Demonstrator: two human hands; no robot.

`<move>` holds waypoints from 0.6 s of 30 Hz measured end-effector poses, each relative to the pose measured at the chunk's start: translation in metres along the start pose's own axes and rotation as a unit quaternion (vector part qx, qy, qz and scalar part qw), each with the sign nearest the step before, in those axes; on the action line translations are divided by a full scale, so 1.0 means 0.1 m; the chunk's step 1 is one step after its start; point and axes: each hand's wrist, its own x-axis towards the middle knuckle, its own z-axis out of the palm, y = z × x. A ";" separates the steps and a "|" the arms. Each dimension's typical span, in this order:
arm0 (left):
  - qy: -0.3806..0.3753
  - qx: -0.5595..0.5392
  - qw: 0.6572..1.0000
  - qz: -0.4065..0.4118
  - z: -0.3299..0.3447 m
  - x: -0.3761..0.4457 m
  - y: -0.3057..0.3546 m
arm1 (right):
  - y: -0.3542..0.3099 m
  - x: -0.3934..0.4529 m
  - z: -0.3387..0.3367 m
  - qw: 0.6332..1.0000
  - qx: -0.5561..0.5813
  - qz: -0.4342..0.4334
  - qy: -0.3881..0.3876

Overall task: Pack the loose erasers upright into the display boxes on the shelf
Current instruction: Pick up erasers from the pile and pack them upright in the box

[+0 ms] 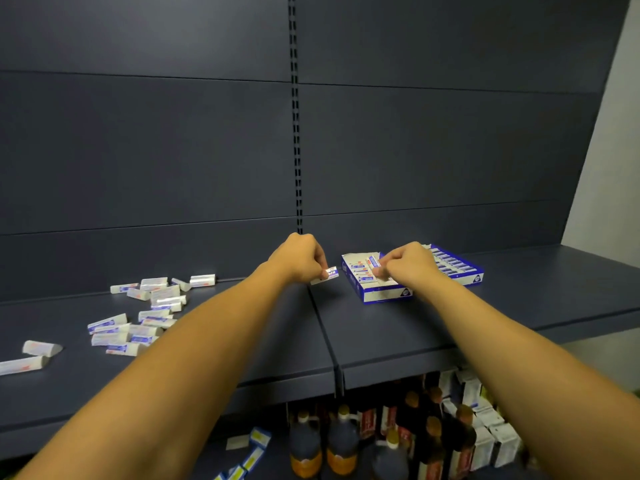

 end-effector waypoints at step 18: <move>-0.002 0.015 0.998 0.055 0.56 1.25 0.36 | 0.38 1.27 0.20 0.997 0.066 -0.030 0.014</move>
